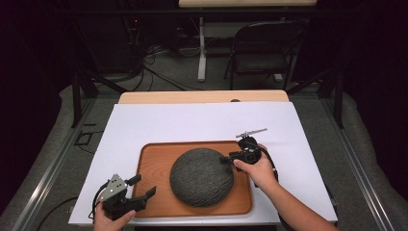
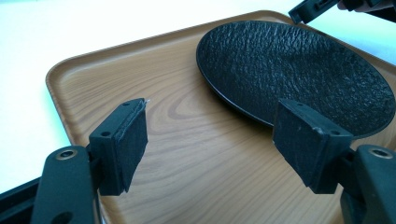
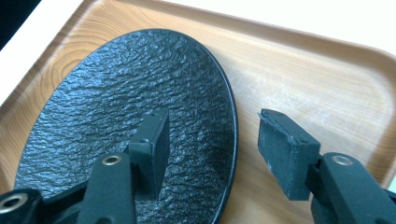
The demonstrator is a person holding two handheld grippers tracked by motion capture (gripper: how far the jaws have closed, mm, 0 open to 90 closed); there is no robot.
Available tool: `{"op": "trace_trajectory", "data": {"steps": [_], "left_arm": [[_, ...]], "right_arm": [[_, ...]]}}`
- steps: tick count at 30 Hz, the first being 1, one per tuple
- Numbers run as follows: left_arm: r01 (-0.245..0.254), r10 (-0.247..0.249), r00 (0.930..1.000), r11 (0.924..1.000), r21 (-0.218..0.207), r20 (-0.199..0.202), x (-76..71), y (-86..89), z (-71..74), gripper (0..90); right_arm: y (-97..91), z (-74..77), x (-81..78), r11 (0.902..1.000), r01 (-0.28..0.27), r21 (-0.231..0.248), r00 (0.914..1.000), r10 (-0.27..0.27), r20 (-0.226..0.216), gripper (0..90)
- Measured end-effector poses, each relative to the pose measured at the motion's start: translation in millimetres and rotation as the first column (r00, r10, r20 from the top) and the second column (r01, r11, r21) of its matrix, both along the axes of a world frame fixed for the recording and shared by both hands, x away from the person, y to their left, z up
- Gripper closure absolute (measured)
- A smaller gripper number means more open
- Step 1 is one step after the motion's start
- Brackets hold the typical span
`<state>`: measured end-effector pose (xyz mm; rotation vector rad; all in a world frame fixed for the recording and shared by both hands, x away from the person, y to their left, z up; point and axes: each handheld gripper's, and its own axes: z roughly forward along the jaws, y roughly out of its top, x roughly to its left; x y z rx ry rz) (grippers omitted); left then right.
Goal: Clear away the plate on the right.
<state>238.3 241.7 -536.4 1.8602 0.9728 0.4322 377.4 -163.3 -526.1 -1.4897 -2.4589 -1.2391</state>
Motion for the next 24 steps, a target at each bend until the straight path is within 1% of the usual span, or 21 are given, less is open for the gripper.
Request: {"op": "trace_trajectory", "data": {"steps": [2,5,9,12,14,16,18,20,23,24], "left_arm": [[0.0,0.0,1.0,1.0,0.001,0.0,-0.1,0.1,0.1,26.4],[0.0,0.0,1.0,1.0,0.001,0.001,-0.2,0.2,0.1,26.4],[0.0,0.0,1.0,1.0,-0.001,0.0,-0.3,0.0,0.0,26.4],[-0.001,0.001,1.0,1.0,0.0,0.0,-0.4,0.0,0.1,26.4],[-0.001,0.001,1.0,1.0,-0.001,-0.001,-0.3,-0.1,0.1,26.4],[-0.002,0.002,1.0,1.0,-0.002,0.001,-0.2,-0.4,-0.2,26.4],[-0.002,0.002,1.0,1.0,-0.003,0.001,-0.3,-0.3,-0.1,26.4],[-0.002,0.002,1.0,1.0,0.001,0.0,-0.3,0.1,0.2,26.4],[-0.002,0.002,1.0,1.0,-0.001,0.001,-0.2,-0.4,-0.1,26.4],[-0.002,0.002,1.0,1.0,-0.001,0.001,-0.2,-0.5,-0.2,26.4]], "right_arm": [[-1.3,2.8,-1.8,1.0,0.006,0.005,0.9997,-0.006,0.025,40.9],[-3.7,7.1,-5.1,1.0,0.003,-0.001,0.998,-0.003,0.063,39.7],[-7.1,14.2,-14.7,0.9988,-0.016,-0.047,0.9915,0.021,0.128,39.0],[-9.8,19.4,-24.9,0.9944,-0.026,-0.103,0.981,0.046,0.189,38.2],[-13.2,21.5,-31.8,0.9922,-0.032,-0.12,0.9716,0.06,0.229,38.0],[-17.3,22.4,-39.2,0.9929,-0.027,-0.116,0.9682,0.055,0.244,37.7],[-22.0,21.9,-46.8,0.9931,-0.026,-0.115,0.9623,0.056,0.266,37.5],[-27.4,19.7,-56.3,0.9939,-0.027,-0.107,0.9571,0.056,0.284,37.6],[-33.9,16.1,-69.0,0.9947,-0.026,-0.1,0.9523,0.055,0.3,37.6],[-36.3,14.7,-73.6,0.9947,-0.025,-0.1,0.949,0.055,0.311,37.6]]}}
